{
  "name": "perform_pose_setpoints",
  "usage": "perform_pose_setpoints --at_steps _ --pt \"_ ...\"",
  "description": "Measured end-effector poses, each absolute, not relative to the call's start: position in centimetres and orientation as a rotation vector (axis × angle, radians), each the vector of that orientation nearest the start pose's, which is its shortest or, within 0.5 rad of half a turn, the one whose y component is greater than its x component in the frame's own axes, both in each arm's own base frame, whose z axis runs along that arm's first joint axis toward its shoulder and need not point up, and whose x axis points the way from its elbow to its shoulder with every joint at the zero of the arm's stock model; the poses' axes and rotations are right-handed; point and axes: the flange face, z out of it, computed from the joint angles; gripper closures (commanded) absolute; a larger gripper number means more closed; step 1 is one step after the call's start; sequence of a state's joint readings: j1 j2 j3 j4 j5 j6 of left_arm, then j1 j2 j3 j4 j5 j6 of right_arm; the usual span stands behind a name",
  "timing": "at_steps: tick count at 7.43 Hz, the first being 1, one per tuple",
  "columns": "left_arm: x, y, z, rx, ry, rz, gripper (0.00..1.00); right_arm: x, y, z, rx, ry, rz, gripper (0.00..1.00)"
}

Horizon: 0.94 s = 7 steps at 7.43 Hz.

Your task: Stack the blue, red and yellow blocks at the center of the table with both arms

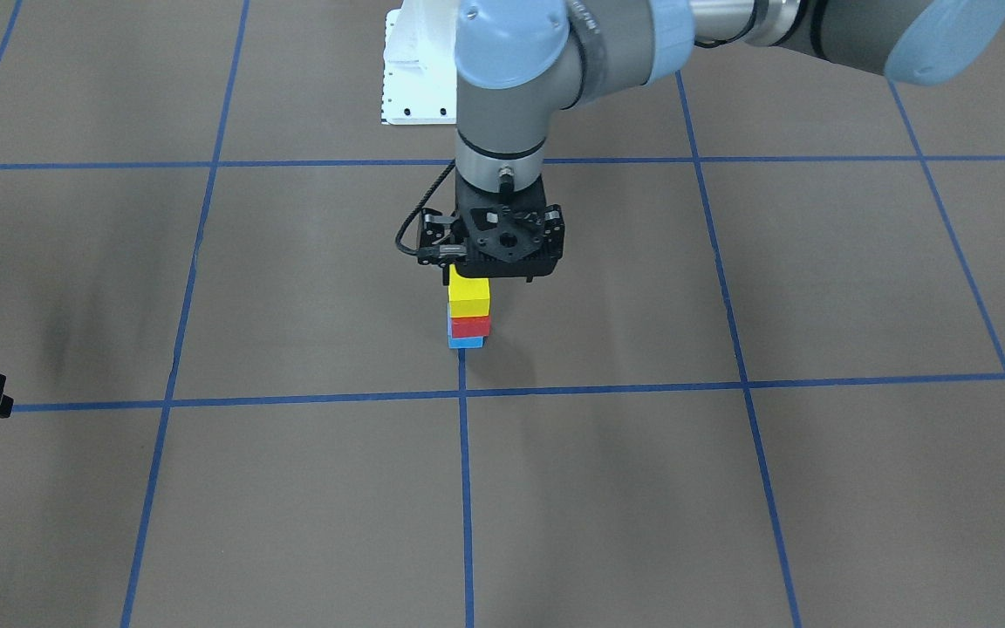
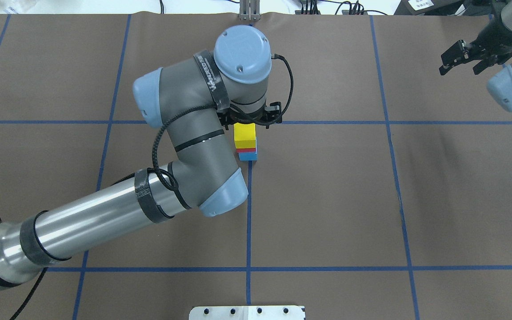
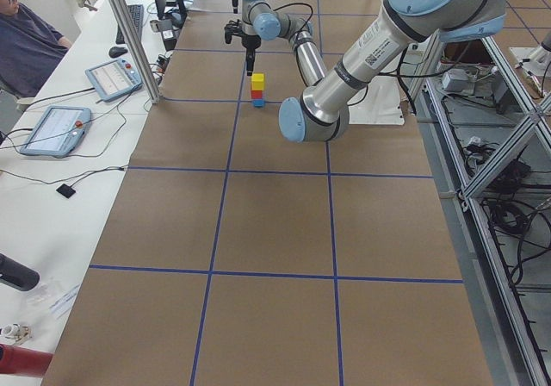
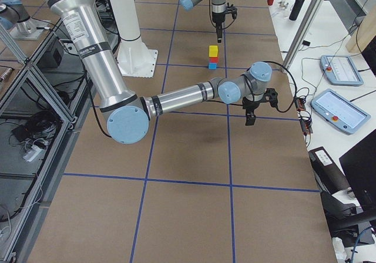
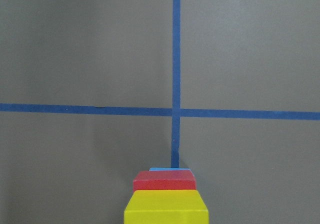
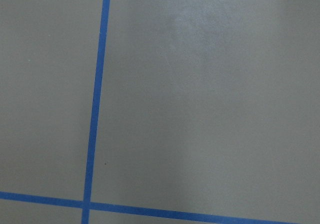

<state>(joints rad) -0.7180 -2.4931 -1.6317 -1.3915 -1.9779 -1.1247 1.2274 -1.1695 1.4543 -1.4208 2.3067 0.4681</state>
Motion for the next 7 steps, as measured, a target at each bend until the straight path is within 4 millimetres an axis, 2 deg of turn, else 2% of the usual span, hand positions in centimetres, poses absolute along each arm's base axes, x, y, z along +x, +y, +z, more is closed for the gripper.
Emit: perform_pose_setpoints --at_steps 1,2,3,5,6,7 --pt "40.0 -52.1 12.1 0.147 0.876 -0.062 0.00 -15.6 -64.7 47.1 0.117 -0.820 -0.043 0.01" --pt "34.0 -51.3 17.6 0.185 0.846 -0.019 0.00 -14.9 -64.6 48.2 0.151 -0.784 -0.031 0.01" --pt "28.7 -51.2 23.1 0.198 0.797 -0.011 0.00 -13.3 -65.0 49.4 0.176 -0.742 0.003 0.01" --pt "17.8 -53.9 33.2 0.175 0.708 0.009 0.00 -7.7 -65.3 51.6 0.108 -0.761 0.097 0.01" --pt "11.6 -54.6 39.0 0.147 0.706 0.083 0.00 -4.8 -64.5 53.0 0.061 -0.802 0.139 0.01" --pt "6.3 -54.3 44.2 0.131 0.717 0.141 0.00 -2.0 -63.1 54.8 0.027 -0.840 0.175 0.01"
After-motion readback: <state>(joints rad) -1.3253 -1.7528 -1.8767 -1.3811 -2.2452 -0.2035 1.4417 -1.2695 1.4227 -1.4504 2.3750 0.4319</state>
